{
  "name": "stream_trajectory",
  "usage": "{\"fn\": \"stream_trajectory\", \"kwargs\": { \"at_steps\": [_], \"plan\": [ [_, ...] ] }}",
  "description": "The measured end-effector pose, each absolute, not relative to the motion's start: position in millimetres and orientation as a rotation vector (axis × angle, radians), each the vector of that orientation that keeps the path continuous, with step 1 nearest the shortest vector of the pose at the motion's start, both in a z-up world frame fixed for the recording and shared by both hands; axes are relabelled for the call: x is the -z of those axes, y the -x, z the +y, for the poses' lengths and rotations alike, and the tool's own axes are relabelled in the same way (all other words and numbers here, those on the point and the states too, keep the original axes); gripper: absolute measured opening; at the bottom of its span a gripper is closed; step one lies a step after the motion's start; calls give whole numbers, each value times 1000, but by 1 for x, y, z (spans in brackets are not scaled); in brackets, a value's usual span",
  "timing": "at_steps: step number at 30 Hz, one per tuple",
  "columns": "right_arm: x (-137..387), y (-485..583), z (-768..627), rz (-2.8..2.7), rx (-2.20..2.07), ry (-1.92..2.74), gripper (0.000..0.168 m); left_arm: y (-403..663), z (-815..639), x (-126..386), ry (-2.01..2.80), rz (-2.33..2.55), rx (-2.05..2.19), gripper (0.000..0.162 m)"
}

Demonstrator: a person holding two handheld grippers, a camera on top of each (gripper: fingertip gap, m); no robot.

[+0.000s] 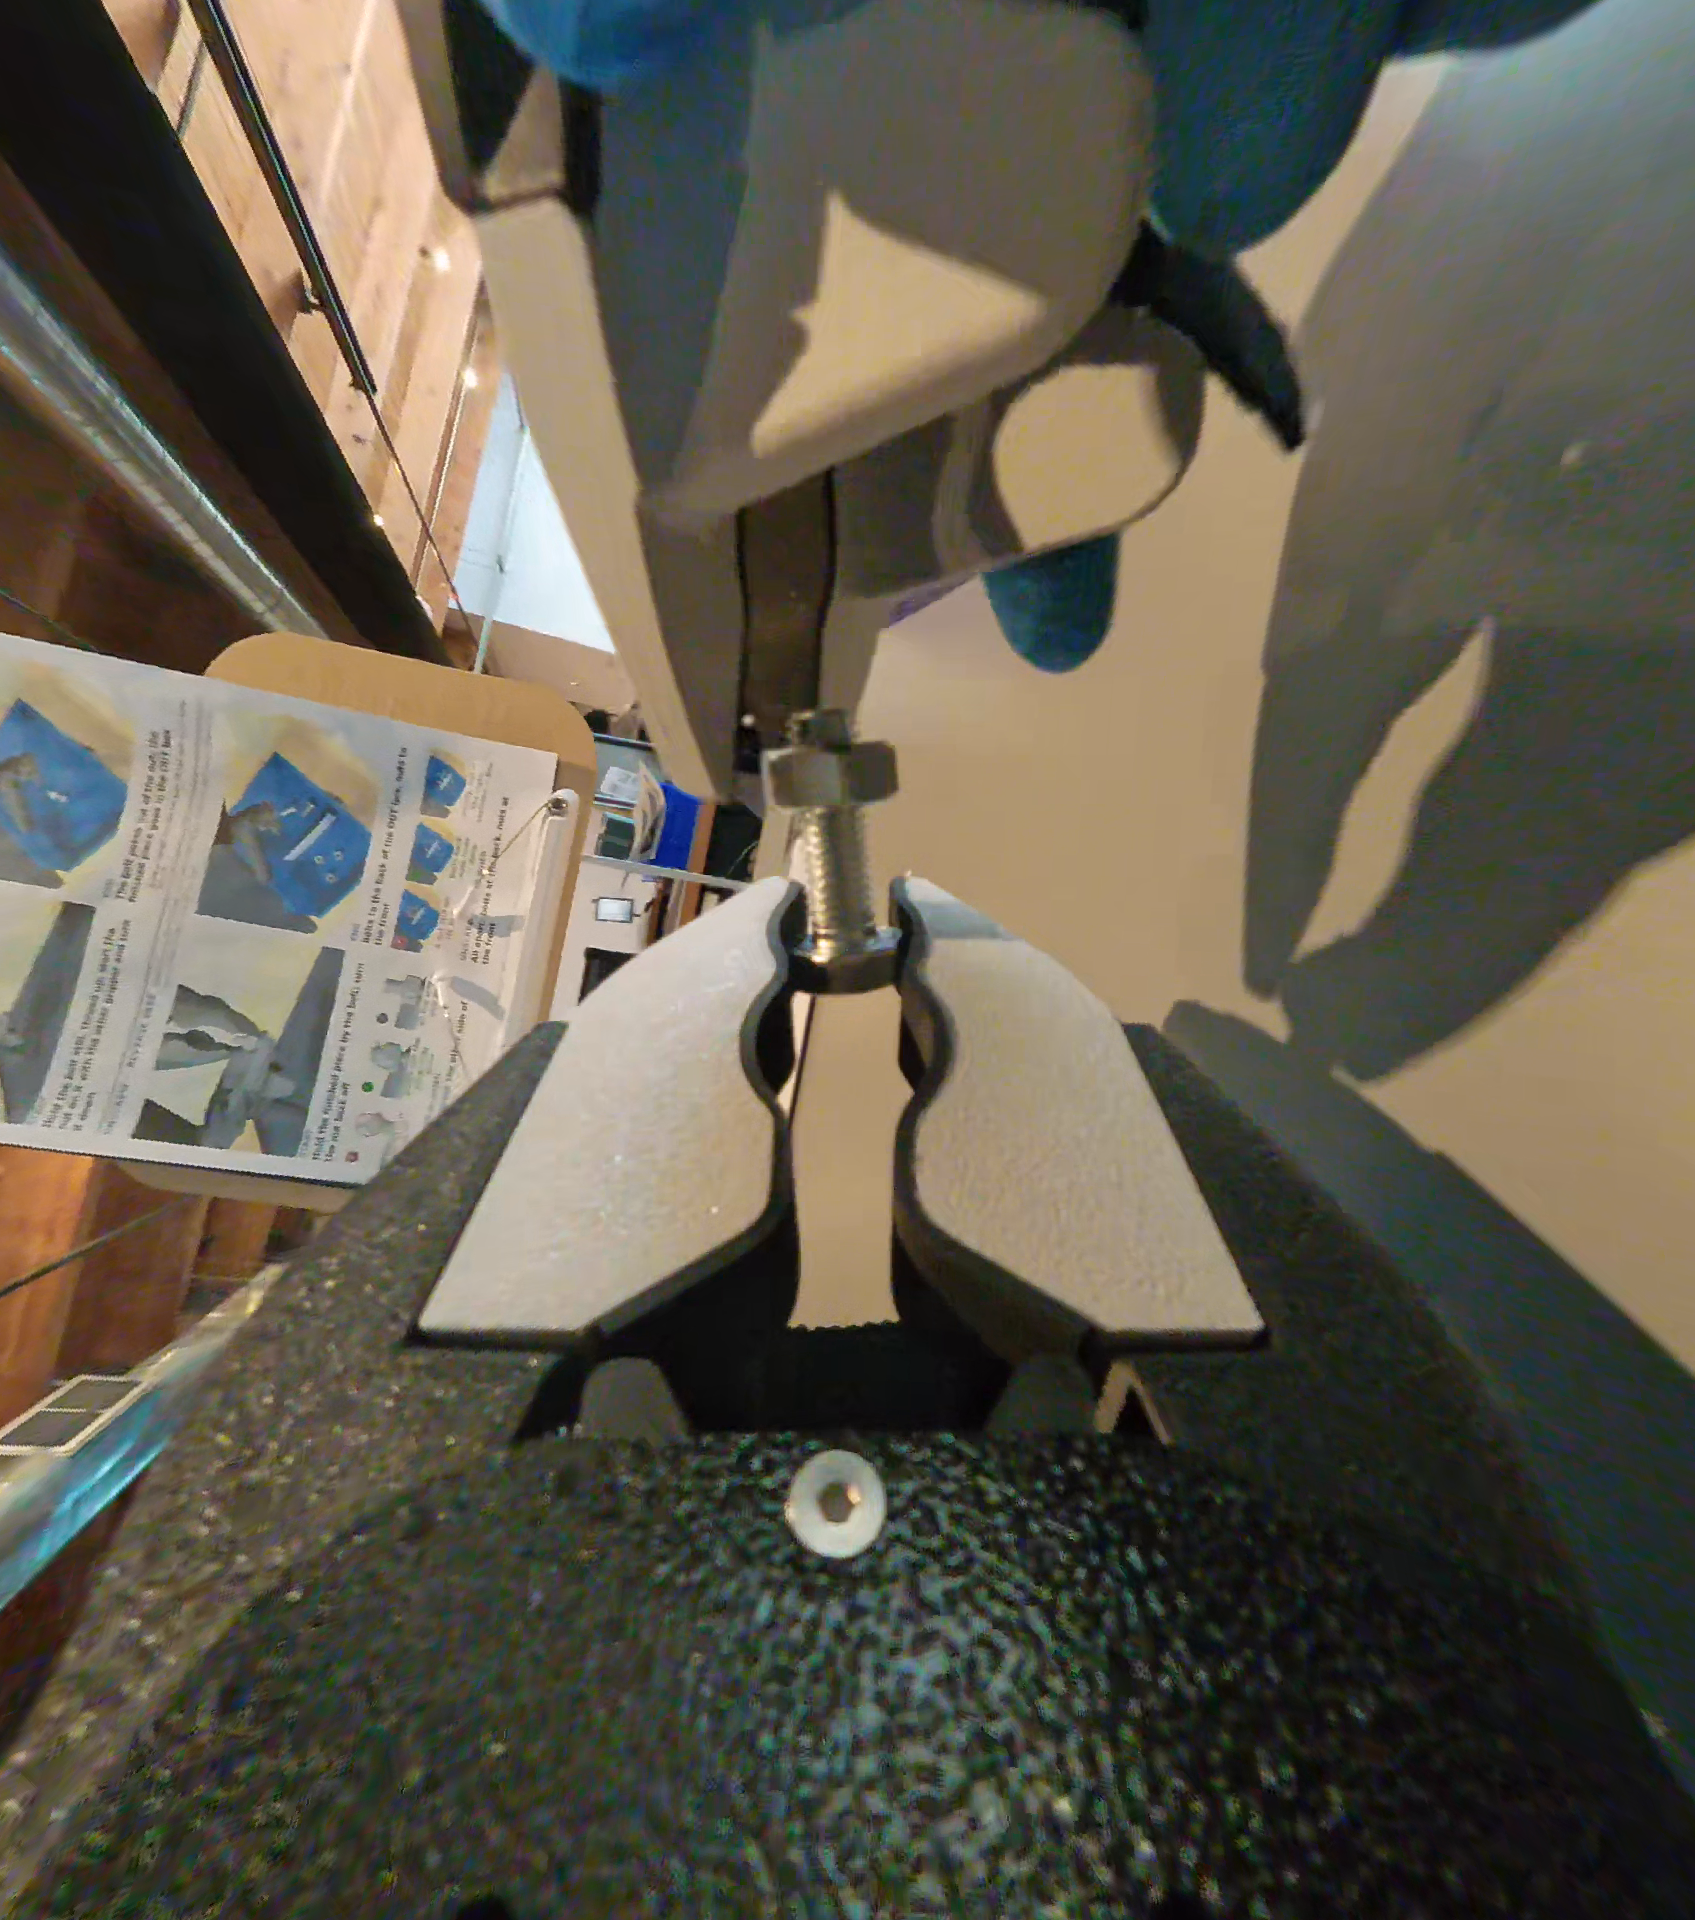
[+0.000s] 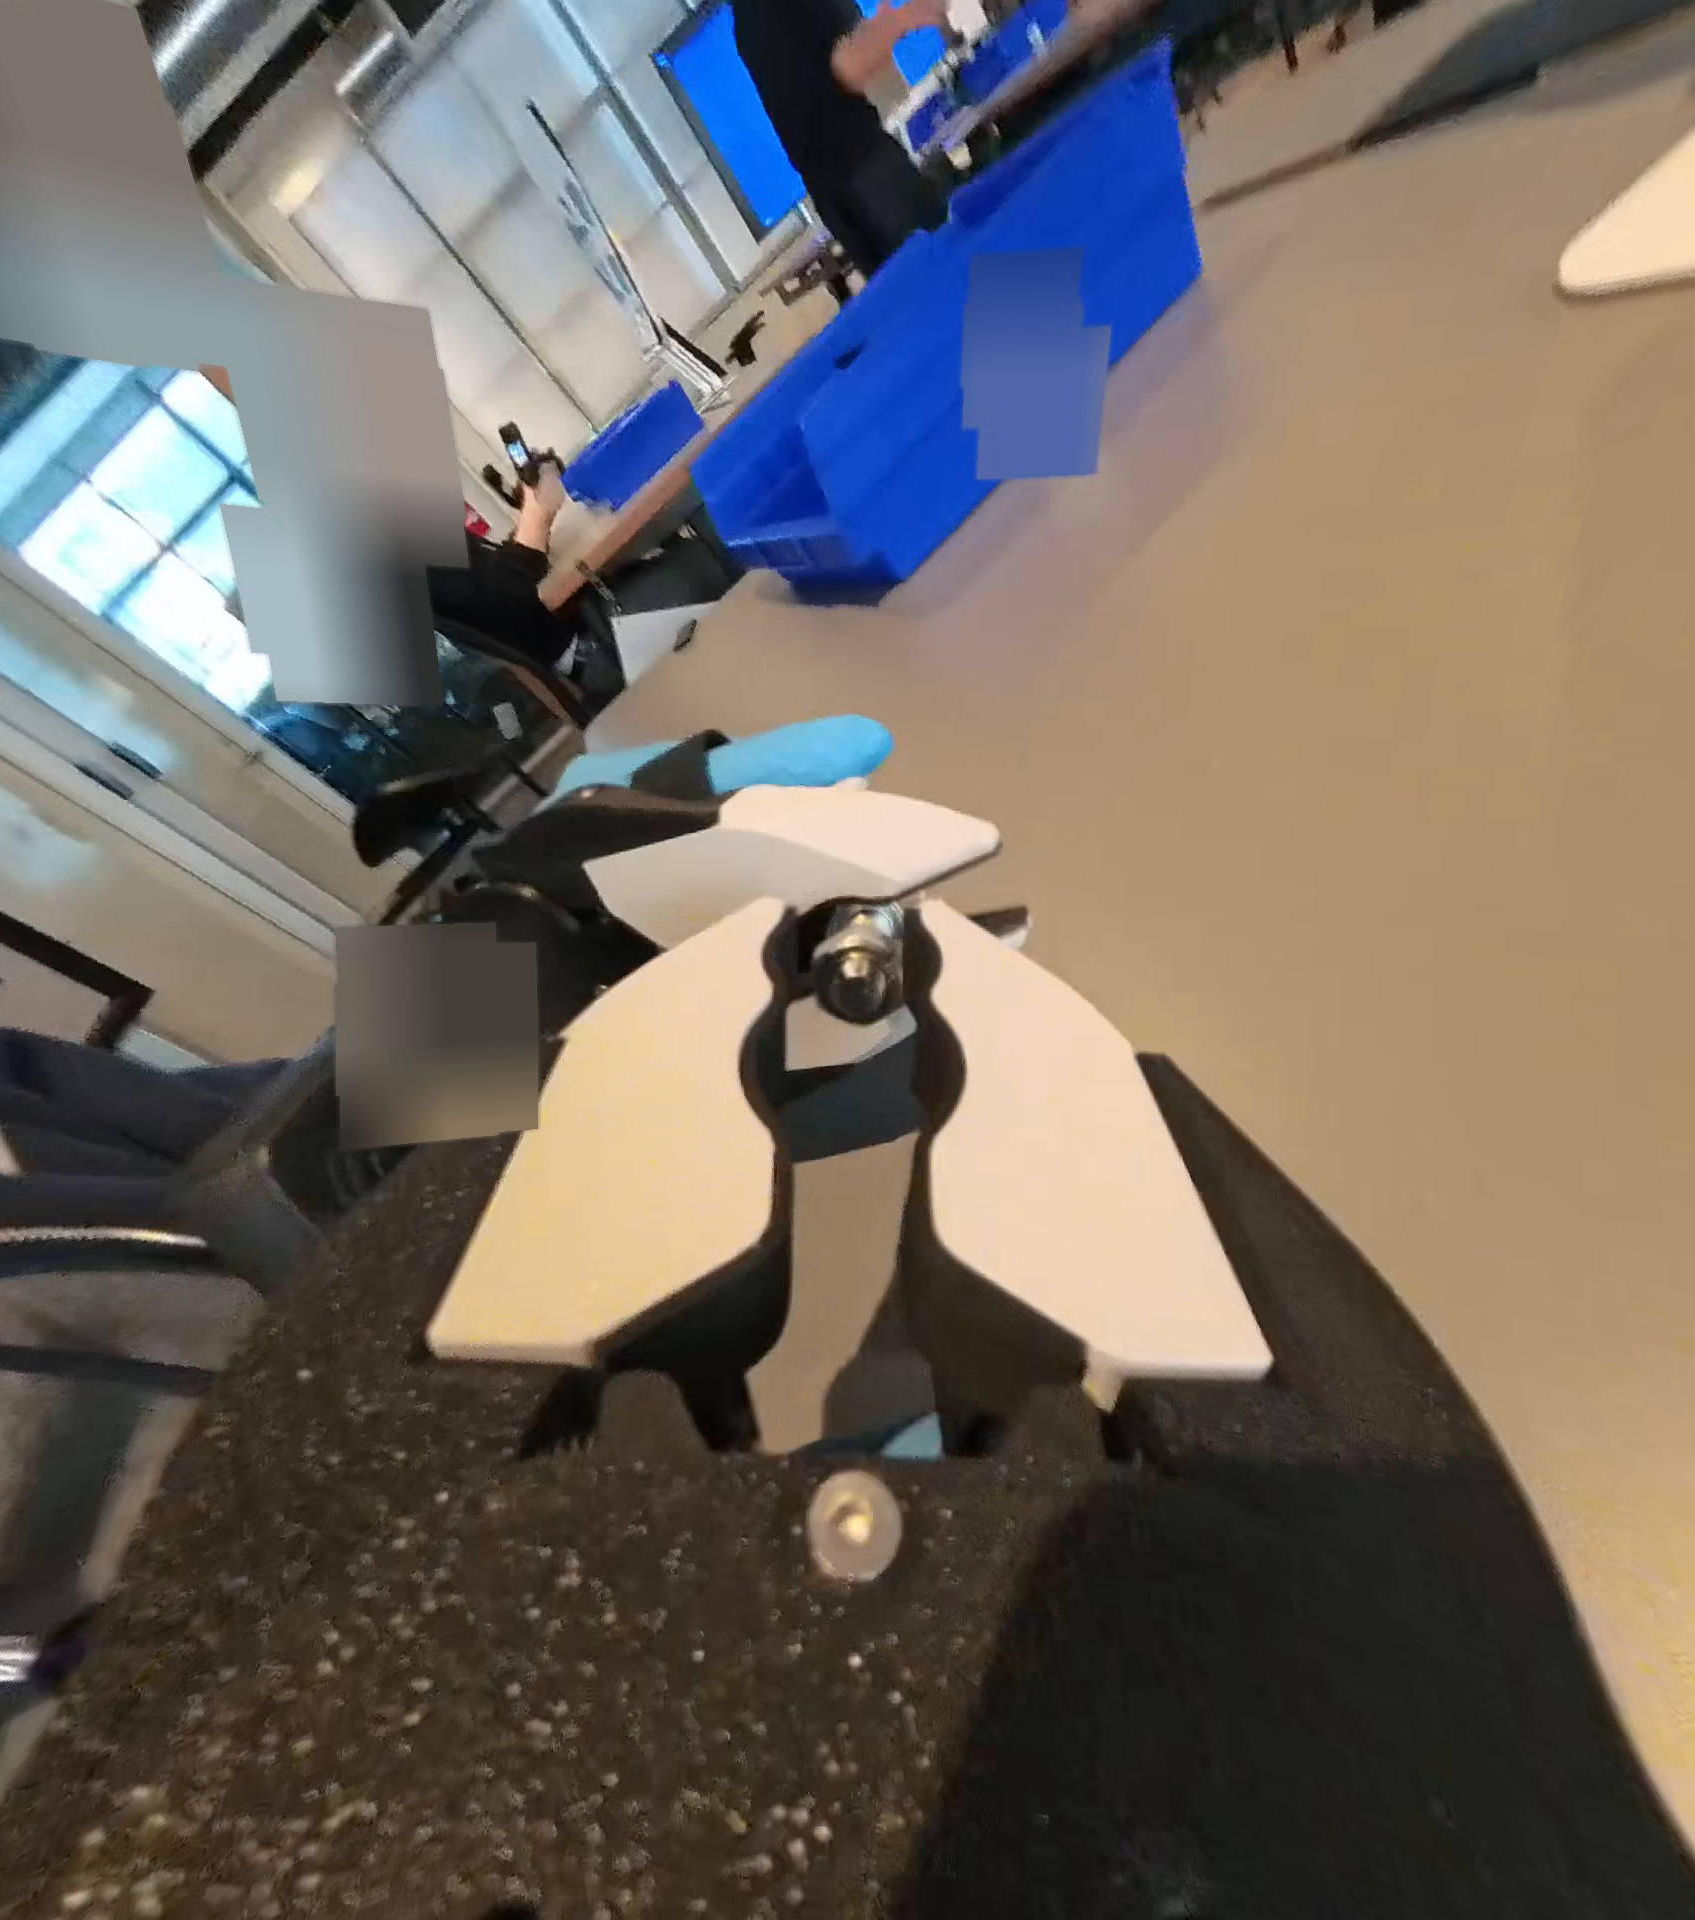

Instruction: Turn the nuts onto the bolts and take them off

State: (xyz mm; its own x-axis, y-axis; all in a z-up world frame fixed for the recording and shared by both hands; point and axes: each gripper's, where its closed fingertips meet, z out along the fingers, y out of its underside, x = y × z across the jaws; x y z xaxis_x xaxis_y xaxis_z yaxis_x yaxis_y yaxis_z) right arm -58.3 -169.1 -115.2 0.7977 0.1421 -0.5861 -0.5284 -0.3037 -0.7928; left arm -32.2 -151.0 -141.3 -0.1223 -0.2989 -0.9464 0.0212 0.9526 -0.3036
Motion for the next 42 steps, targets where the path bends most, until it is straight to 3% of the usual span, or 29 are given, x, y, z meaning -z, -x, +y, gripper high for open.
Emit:
{"fn": "stream_trajectory", "kwargs": {
  "at_steps": [6, 11, 17, 25, 30, 38, 42],
  "plan": [
    [99, 60, -180, -254, -54, 1765, 30, 33, -152, 144, 263, 1721, 381, 15],
    [120, 57, -188, -718, 528, 1793, 33, 36, -158, 145, 267, 1747, 460, 15],
    [132, 65, -188, -844, 594, 1777, 38, 37, -165, 151, 222, 1783, 458, 15],
    [142, 67, -184, -903, 684, 1785, 20, 40, -171, 157, 166, 1812, 447, 15],
    [142, 63, -177, -607, 497, 1937, 20, 35, -160, 152, 166, 1744, 307, 15],
    [136, 66, -171, 307, -620, 1915, 19, 32, -152, 142, 155, 1656, 182, 15],
    [134, 62, -169, 364, -743, 1816, 29, 31, -153, 146, 175, 1681, 217, 15]
  ]
}}
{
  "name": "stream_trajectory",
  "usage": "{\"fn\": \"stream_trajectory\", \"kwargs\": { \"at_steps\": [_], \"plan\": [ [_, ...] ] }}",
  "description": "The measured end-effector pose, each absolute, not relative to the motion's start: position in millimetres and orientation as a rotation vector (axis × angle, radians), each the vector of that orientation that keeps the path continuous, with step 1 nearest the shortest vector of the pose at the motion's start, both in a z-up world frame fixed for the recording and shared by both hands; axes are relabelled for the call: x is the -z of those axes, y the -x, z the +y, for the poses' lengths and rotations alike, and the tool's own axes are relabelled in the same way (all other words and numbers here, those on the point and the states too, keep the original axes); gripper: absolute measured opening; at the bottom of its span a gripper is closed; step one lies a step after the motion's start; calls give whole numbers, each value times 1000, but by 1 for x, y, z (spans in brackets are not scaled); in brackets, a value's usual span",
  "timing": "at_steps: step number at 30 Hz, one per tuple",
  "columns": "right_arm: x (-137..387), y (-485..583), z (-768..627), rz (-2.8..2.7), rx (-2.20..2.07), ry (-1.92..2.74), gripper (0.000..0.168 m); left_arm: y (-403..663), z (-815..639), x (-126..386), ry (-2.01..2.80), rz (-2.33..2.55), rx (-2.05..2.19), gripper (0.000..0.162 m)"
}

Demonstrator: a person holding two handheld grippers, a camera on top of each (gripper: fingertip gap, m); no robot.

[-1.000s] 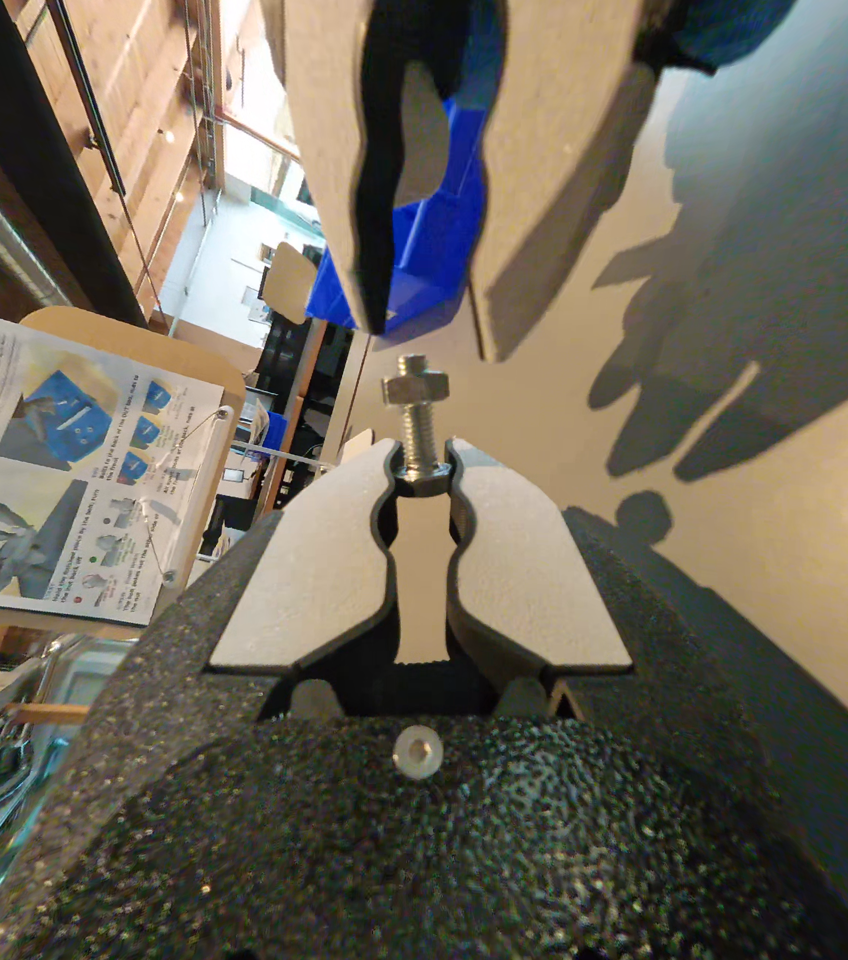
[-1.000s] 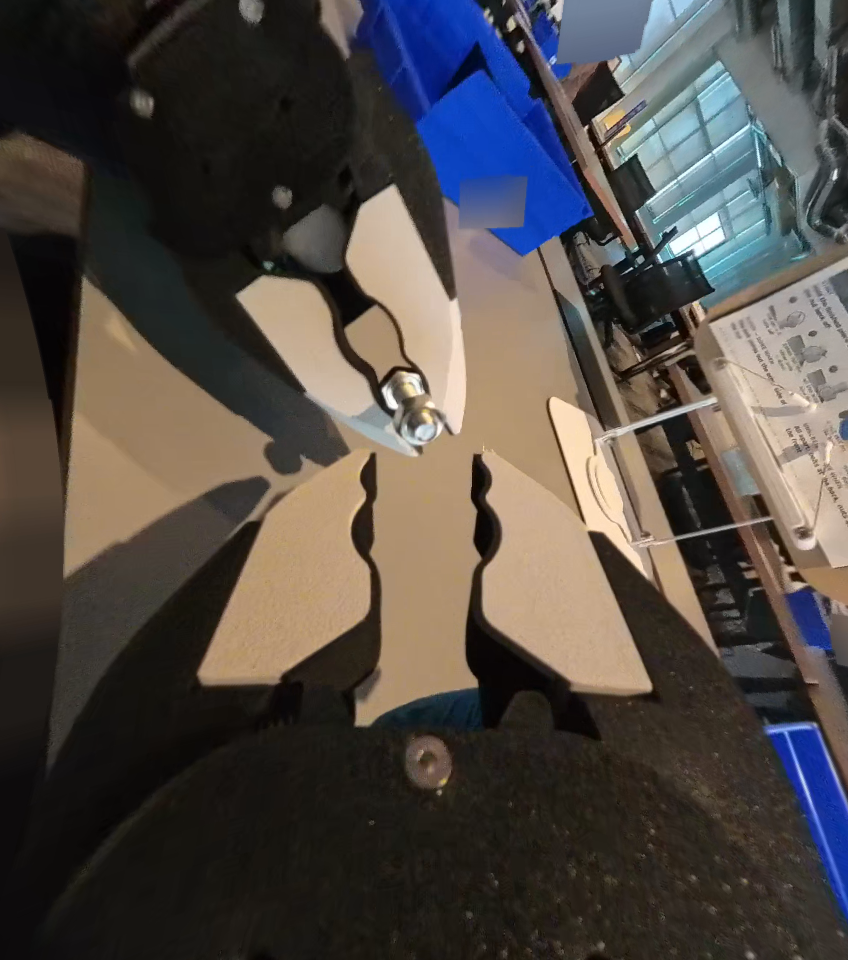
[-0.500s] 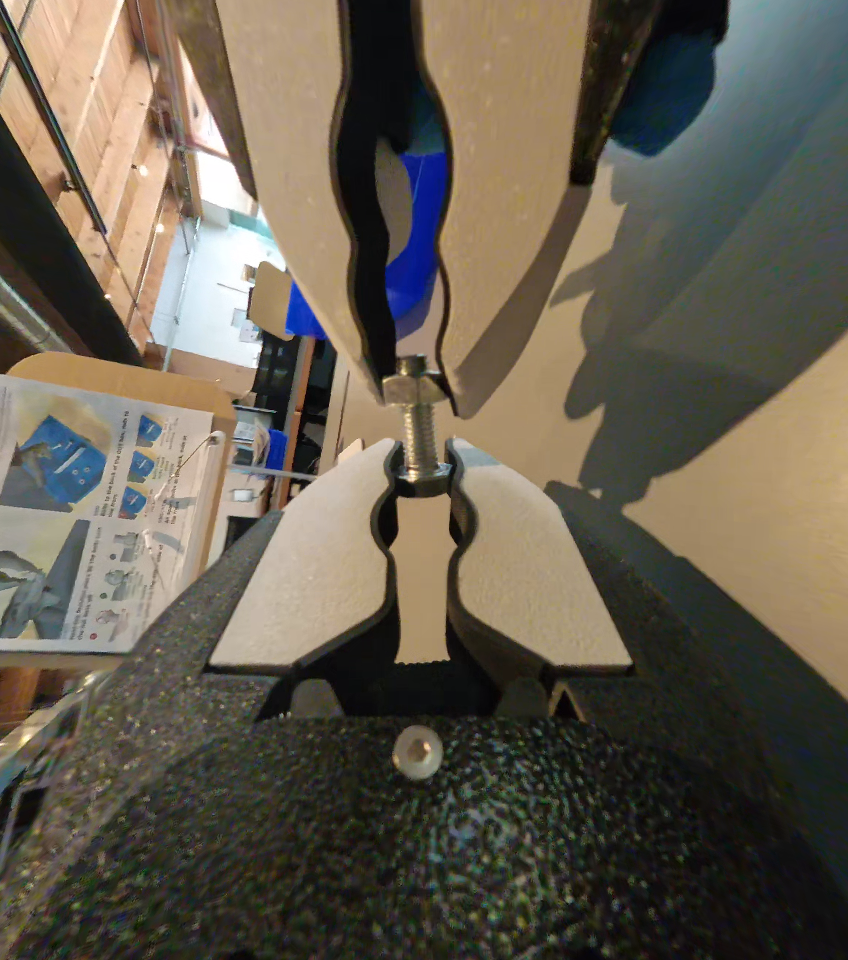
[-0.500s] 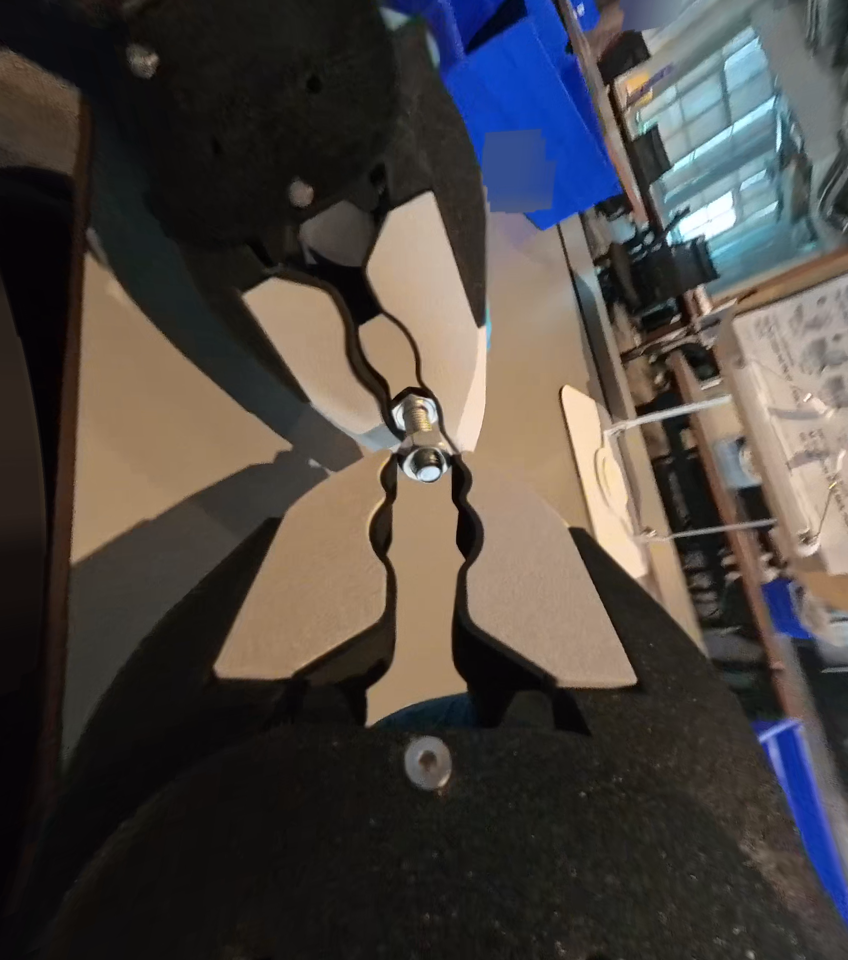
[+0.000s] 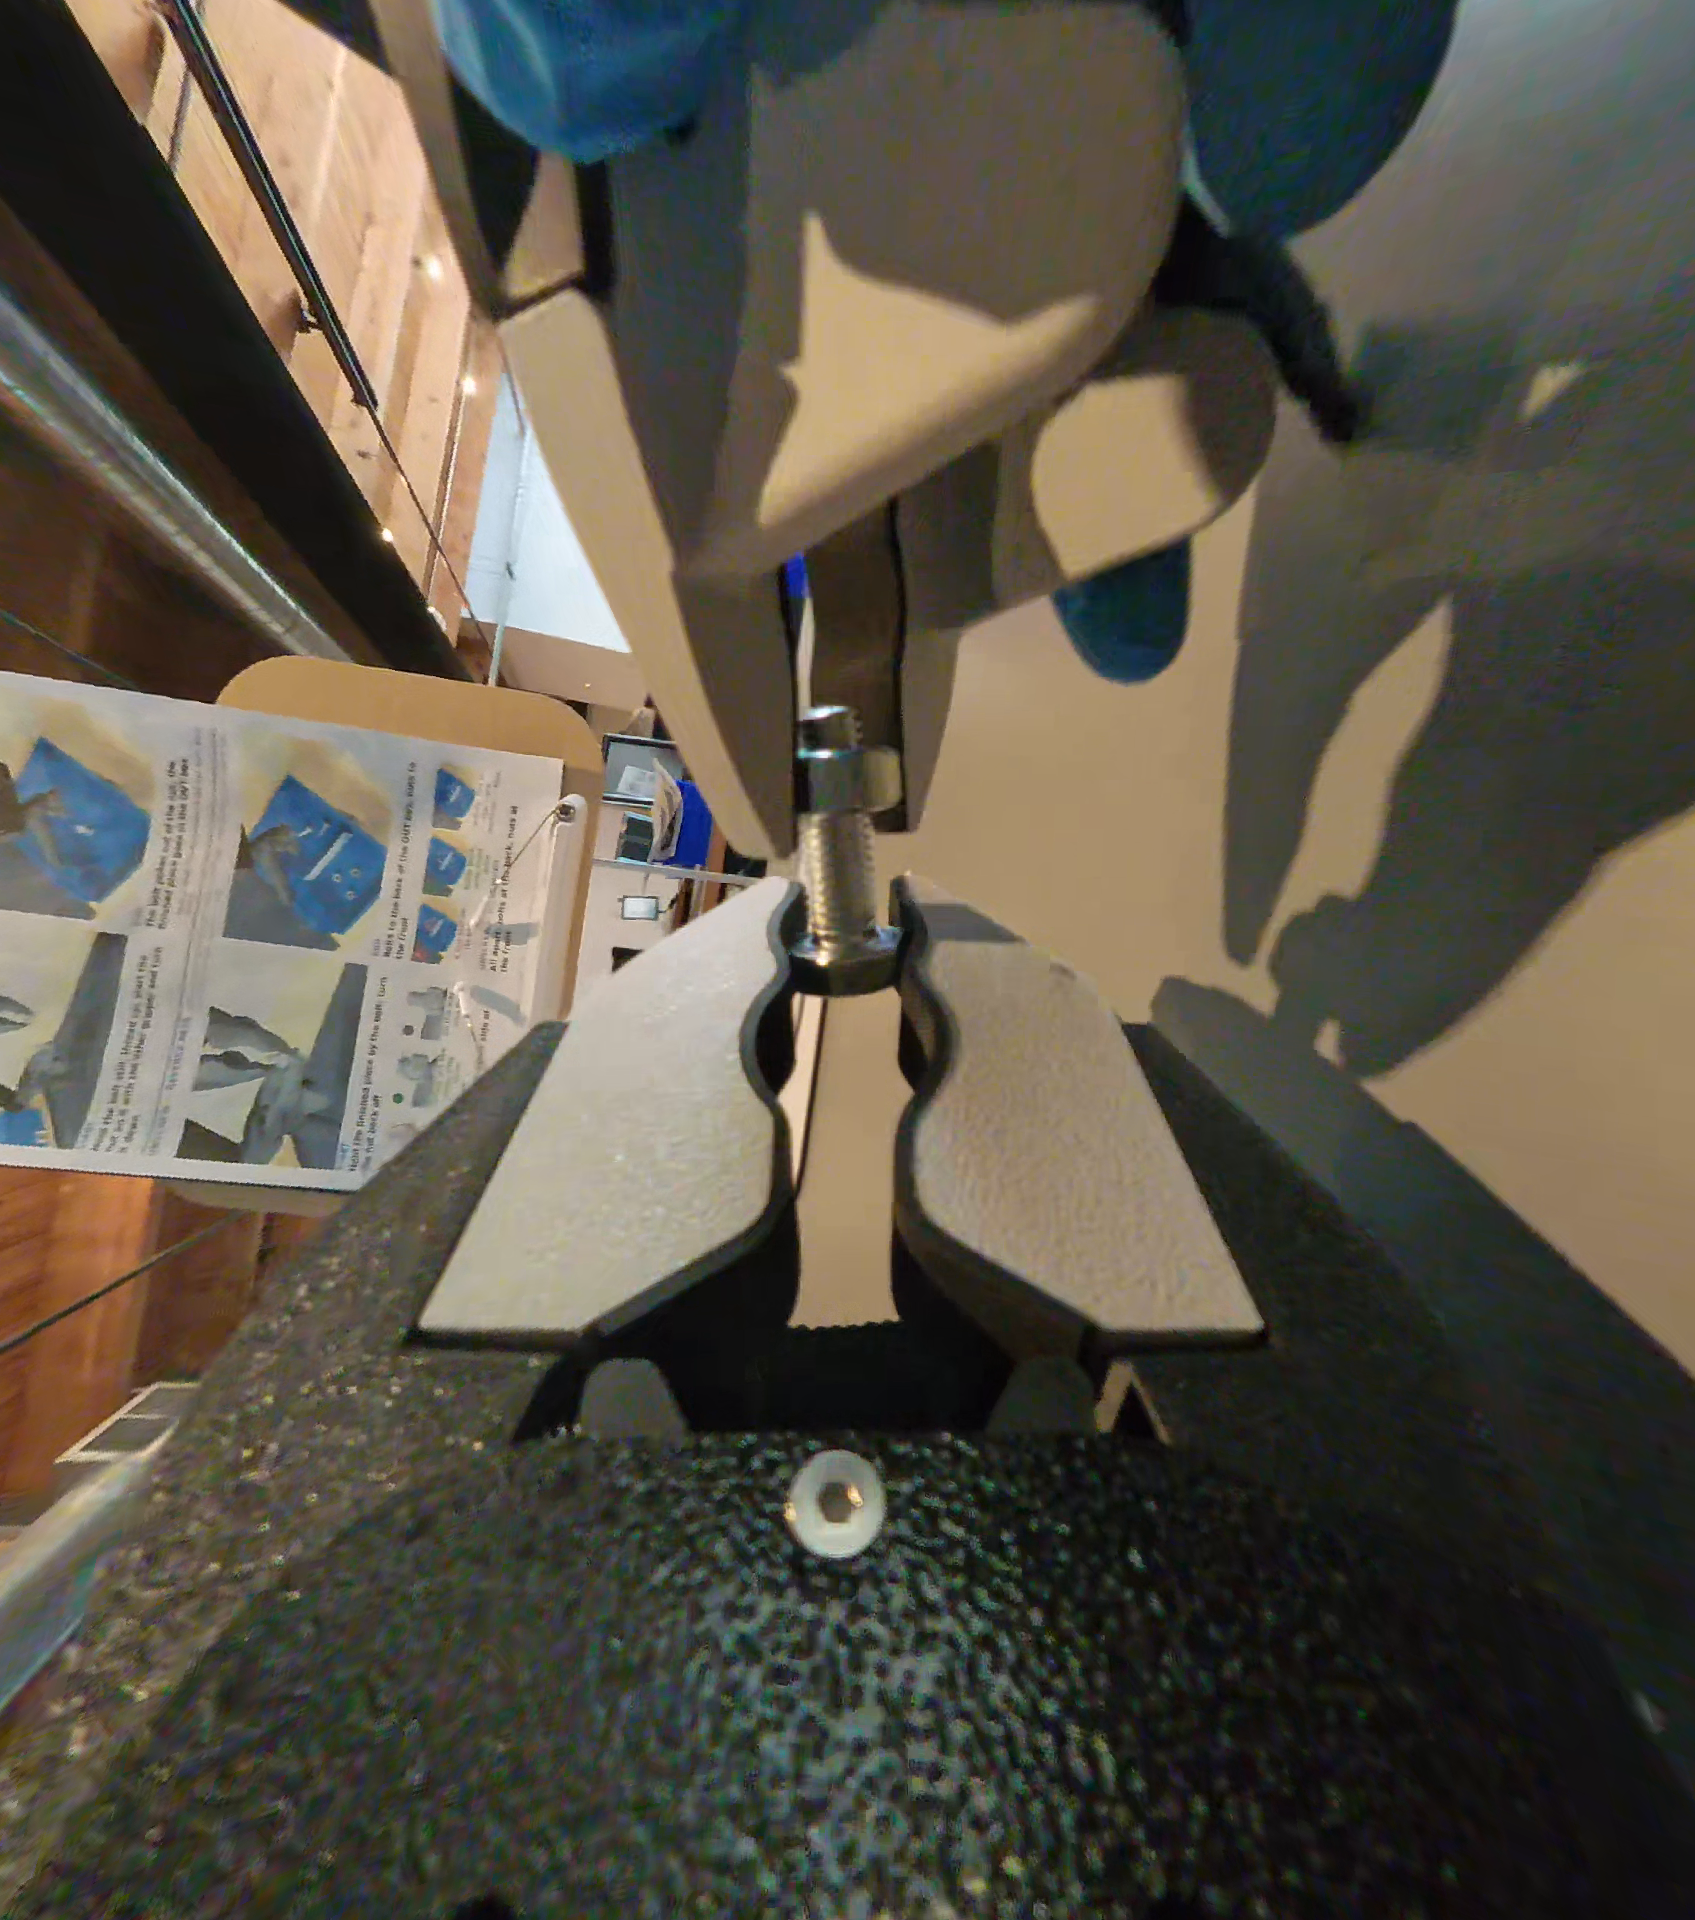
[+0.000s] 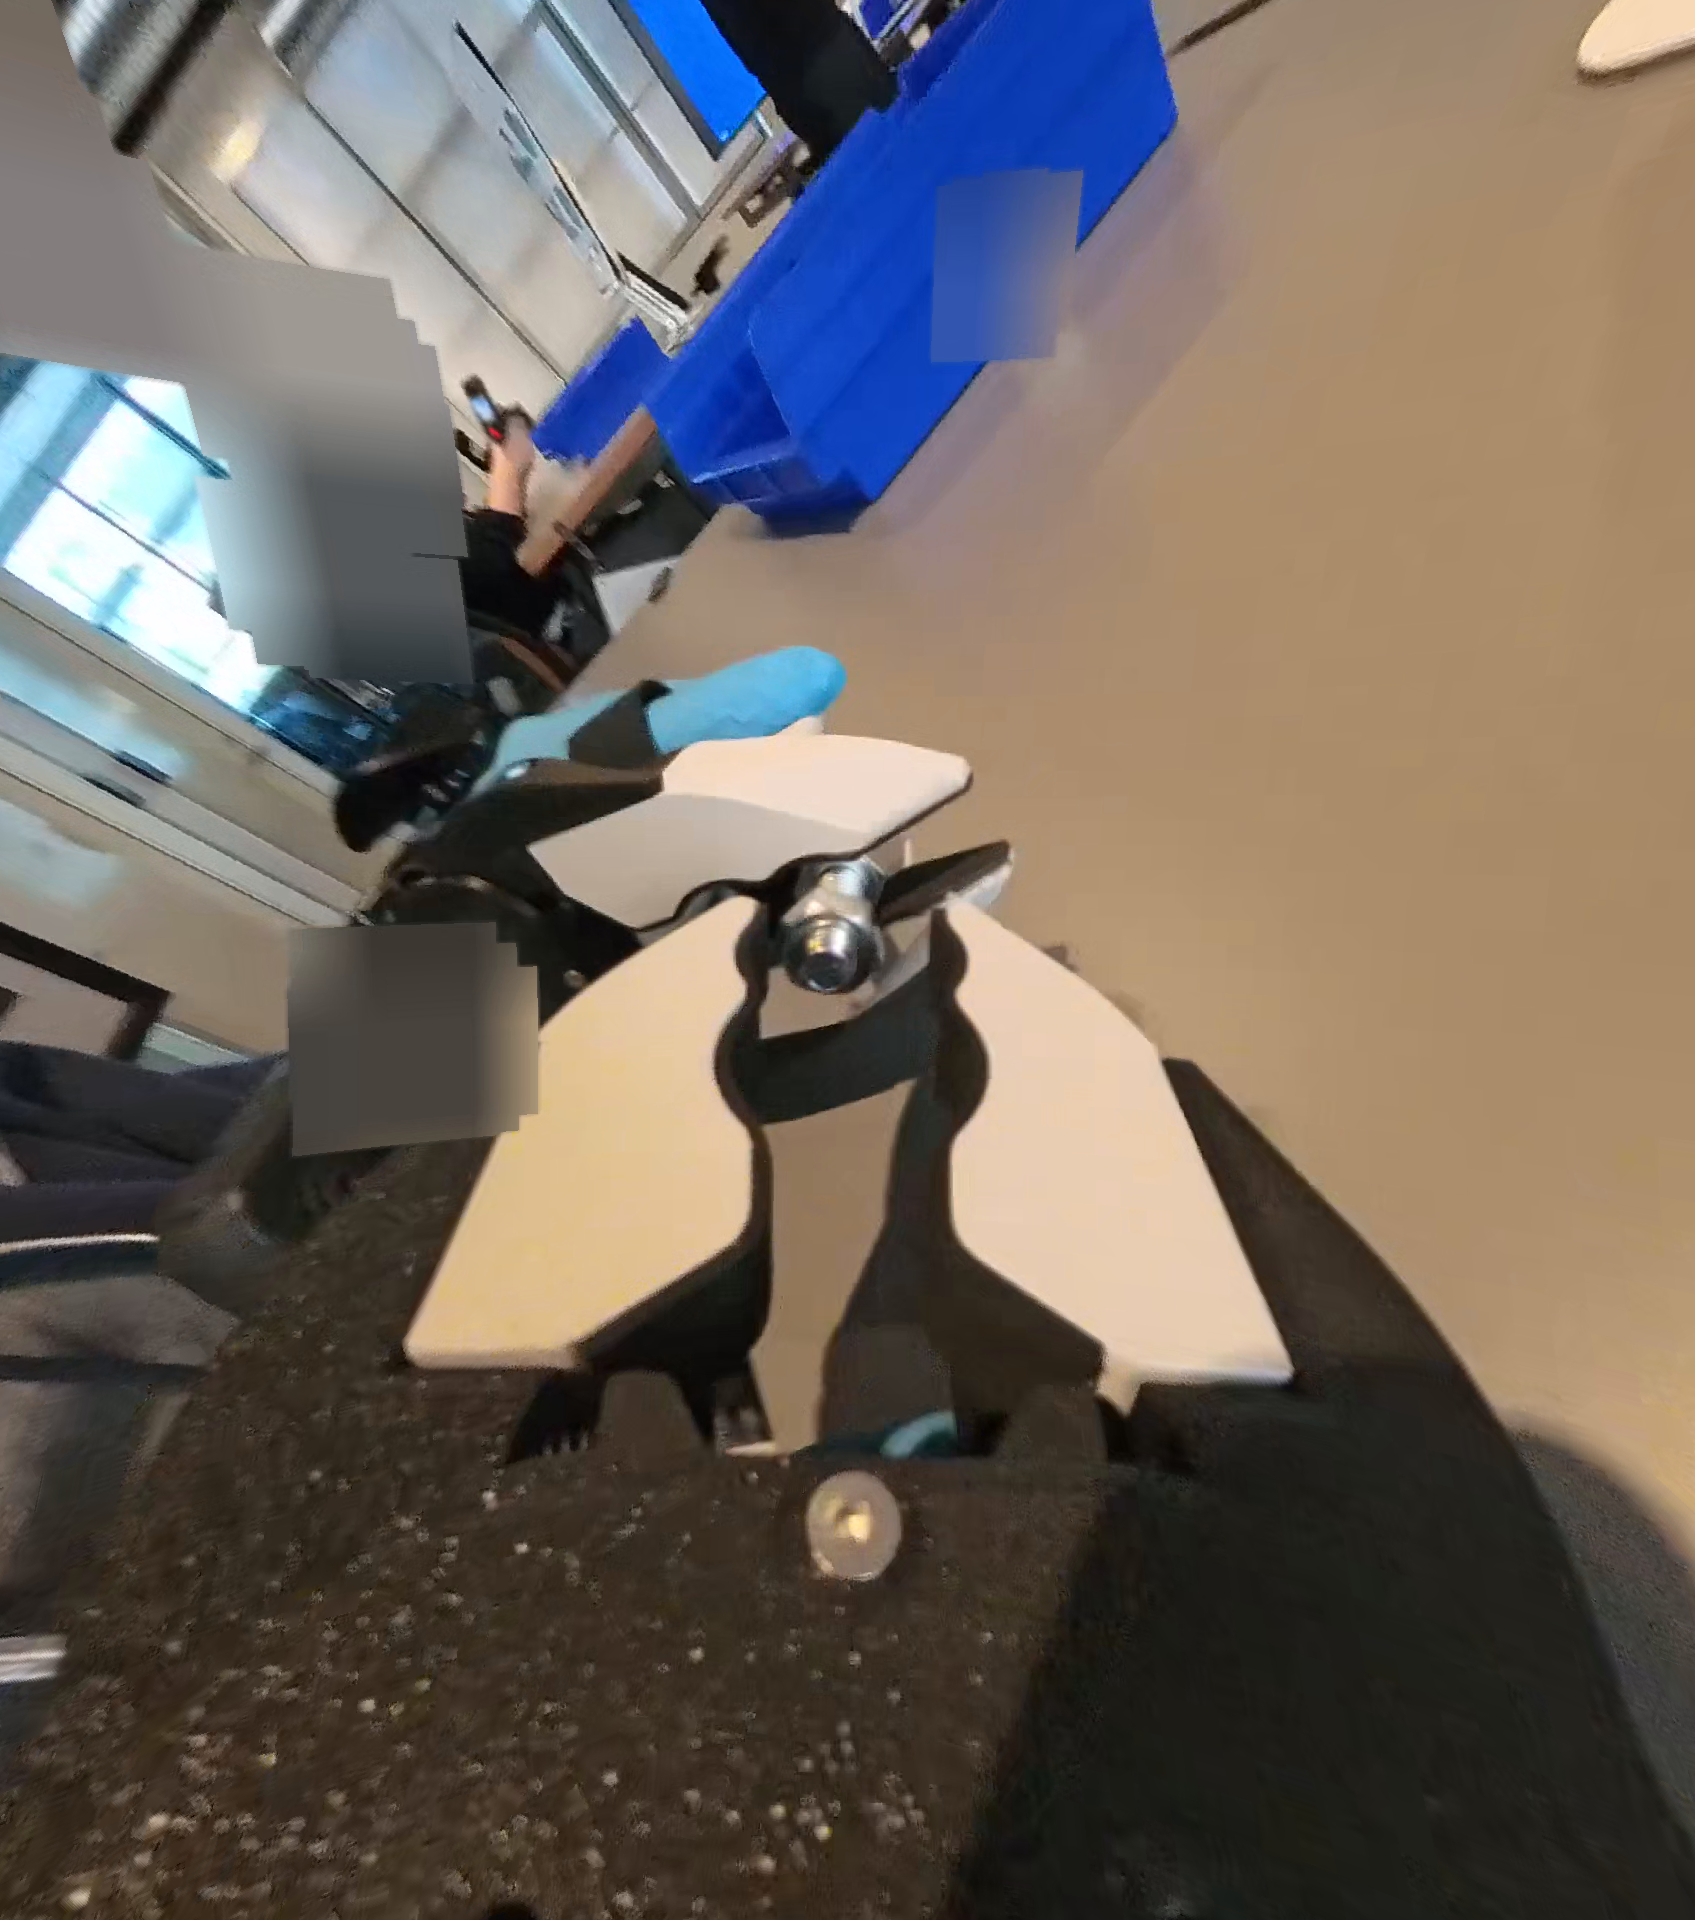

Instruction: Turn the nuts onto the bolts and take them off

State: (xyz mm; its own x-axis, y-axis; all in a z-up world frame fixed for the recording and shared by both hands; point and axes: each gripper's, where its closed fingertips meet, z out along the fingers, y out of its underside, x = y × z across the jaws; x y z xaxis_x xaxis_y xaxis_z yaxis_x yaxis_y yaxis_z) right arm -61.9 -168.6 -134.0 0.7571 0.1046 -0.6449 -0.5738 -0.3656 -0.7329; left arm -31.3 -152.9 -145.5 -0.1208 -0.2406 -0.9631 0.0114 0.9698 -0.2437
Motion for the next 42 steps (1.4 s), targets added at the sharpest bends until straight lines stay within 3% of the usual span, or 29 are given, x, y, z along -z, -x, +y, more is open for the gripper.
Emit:
{"fn": "stream_trajectory", "kwargs": {
  "at_steps": [4, 10, 13, 19, 24, 29, 34, 37, 42],
  "plan": [
    [127, 61, -172, 77, -412, 1860, 37, 31, -153, 149, 213, 1716, 275, 15],
    [125, 59, -182, -611, 485, 1801, 34, 34, -160, 152, 239, 1764, 398, 15],
    [133, 59, -181, -779, 702, 1761, 34, 36, -165, 154, 227, 1783, 427, 15],
    [141, 63, -175, -803, 728, 1754, 20, 37, -169, 158, 202, 1804, 432, 15],
    [145, 58, -170, -585, 602, 1903, 20, 33, -160, 156, 180, 1756, 290, 15],
    [153, 61, -172, -25, -44, 2085, 19, 31, -159, 158, 113, 1724, 164, 15],
    [139, 66, -173, 339, -764, 1865, 18, 31, -159, 152, 150, 1713, 233, 15],
    [133, 65, -172, 271, -717, 1826, 31, 30, -156, 156, 177, 1734, 240, 15],
    [127, 52, -173, -147, -23, 1867, 39, 31, -155, 155, 251, 1762, 344, 15]
  ]
}}
